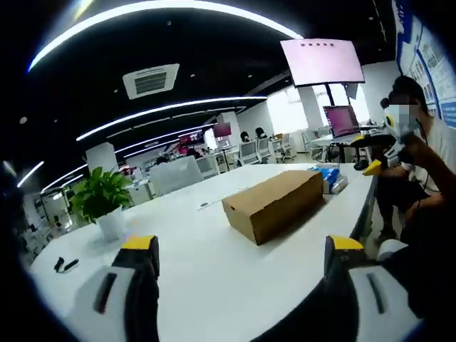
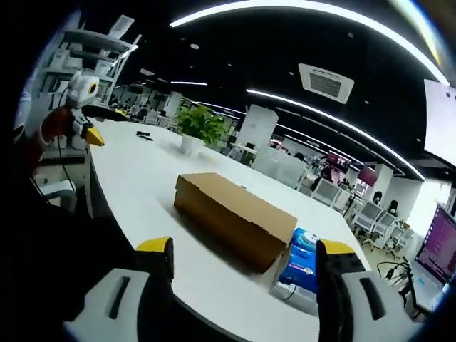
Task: Operate the shoe box by opening the lid, removing the specified soft item, and placing it in the target area until the item is outside and the box remains undamaged.
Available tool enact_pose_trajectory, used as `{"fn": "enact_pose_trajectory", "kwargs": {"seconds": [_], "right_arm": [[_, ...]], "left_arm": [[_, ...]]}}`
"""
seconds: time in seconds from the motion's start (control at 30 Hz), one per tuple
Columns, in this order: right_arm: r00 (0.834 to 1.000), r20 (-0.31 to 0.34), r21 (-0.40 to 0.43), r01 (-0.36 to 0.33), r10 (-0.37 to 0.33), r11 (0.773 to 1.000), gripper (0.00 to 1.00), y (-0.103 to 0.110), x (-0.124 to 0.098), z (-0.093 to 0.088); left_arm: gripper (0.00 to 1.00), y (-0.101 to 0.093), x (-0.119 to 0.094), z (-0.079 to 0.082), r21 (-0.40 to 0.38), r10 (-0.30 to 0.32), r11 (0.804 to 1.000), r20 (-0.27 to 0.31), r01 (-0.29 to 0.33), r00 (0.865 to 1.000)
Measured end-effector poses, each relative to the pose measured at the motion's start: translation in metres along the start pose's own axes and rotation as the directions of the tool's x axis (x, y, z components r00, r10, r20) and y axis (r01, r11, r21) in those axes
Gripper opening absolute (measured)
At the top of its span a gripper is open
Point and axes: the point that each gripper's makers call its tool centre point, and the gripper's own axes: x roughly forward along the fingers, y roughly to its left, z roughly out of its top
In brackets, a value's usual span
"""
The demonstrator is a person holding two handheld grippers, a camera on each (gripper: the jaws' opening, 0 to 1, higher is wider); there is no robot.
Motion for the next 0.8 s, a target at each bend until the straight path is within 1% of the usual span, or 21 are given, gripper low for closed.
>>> {"fn": "enact_pose_trajectory", "kwargs": {"seconds": [0.03,0.13,0.17,0.2,0.23,0.27,0.33,0.4,0.43,0.5,0.57,0.6,0.67,0.73,0.8], "right_arm": [[1.000,-0.006,0.002,-0.001,0.001,1.000,0.87,-0.001,-0.002,-0.003],[0.999,-0.033,0.045,0.015,-0.013,0.999,0.90,-0.005,-0.011,-0.016],[0.999,-0.044,0.053,0.017,-0.015,0.998,0.90,-0.006,-0.014,-0.020],[0.998,-0.056,0.071,0.026,-0.022,0.997,0.90,-0.007,-0.017,-0.026],[0.998,-0.059,0.075,0.027,-0.023,0.997,0.91,-0.008,-0.018,-0.028],[0.997,-0.074,0.096,0.031,-0.024,0.995,0.91,-0.009,-0.023,-0.037],[0.996,-0.083,0.138,0.041,-0.030,0.990,0.92,-0.010,-0.026,-0.045],[0.994,-0.102,0.183,0.051,-0.032,0.982,0.92,-0.010,-0.031,-0.061],[0.994,-0.108,0.192,0.054,-0.034,0.980,0.92,-0.010,-0.032,-0.065],[0.992,-0.117,0.219,0.063,-0.038,0.974,0.92,-0.011,-0.031,-0.073],[0.992,-0.117,0.243,0.068,-0.040,0.968,0.91,-0.011,-0.029,-0.075],[0.993,-0.113,0.251,0.070,-0.043,0.966,0.91,-0.010,-0.028,-0.074],[0.995,-0.090,0.278,0.063,-0.039,0.959,0.91,-0.007,-0.025,-0.070],[0.998,-0.060,0.328,0.036,-0.017,0.944,0.90,0.000,-0.019,-0.067],[0.998,-0.060,0.325,0.026,-0.007,0.945,0.90,0.006,-0.014,-0.068]], "left_arm": [[0.99,0.003,-0.004,-0.003,-0.007,0.006,1.000,-0.006,-0.006,1.000],[0.99,0.007,-0.016,-0.011,-0.033,0.028,0.999,-0.023,-0.029,0.999],[0.99,0.008,-0.019,-0.010,-0.038,0.028,0.999,-0.024,-0.029,0.999],[0.99,0.008,-0.020,-0.009,-0.038,0.028,0.999,-0.025,-0.029,0.999],[0.99,0.007,-0.021,-0.007,-0.040,0.029,0.999,-0.025,-0.030,0.999],[0.99,0.006,-0.022,-0.006,-0.040,0.029,0.999,-0.022,-0.030,0.999],[0.99,0.005,-0.023,-0.005,-0.051,0.025,0.998,-0.015,-0.026,1.000],[0.99,0.003,-0.022,-0.008,-0.079,0.010,0.997,-0.020,-0.012,1.000],[0.99,0.003,-0.020,-0.011,-0.091,0.010,0.996,-0.035,-0.013,0.999],[0.99,0.003,-0.018,-0.015,-0.087,0.008,0.996,-0.042,-0.012,0.999],[0.99,0.004,-0.015,-0.017,-0.092,0.009,0.996,-0.051,-0.013,0.999],[0.99,0.003,-0.015,-0.016,-0.091,0.009,0.996,-0.046,-0.013,0.999],[0.99,0.002,-0.015,-0.014,-0.076,0.019,0.997,-0.035,-0.021,0.999],[0.99,0.000,-0.016,-0.012,-0.062,0.017,0.998,-0.025,-0.018,1.000],[0.99,-0.001,-0.016,-0.011,-0.067,0.010,0.998,-0.024,-0.011,1.000]]}}
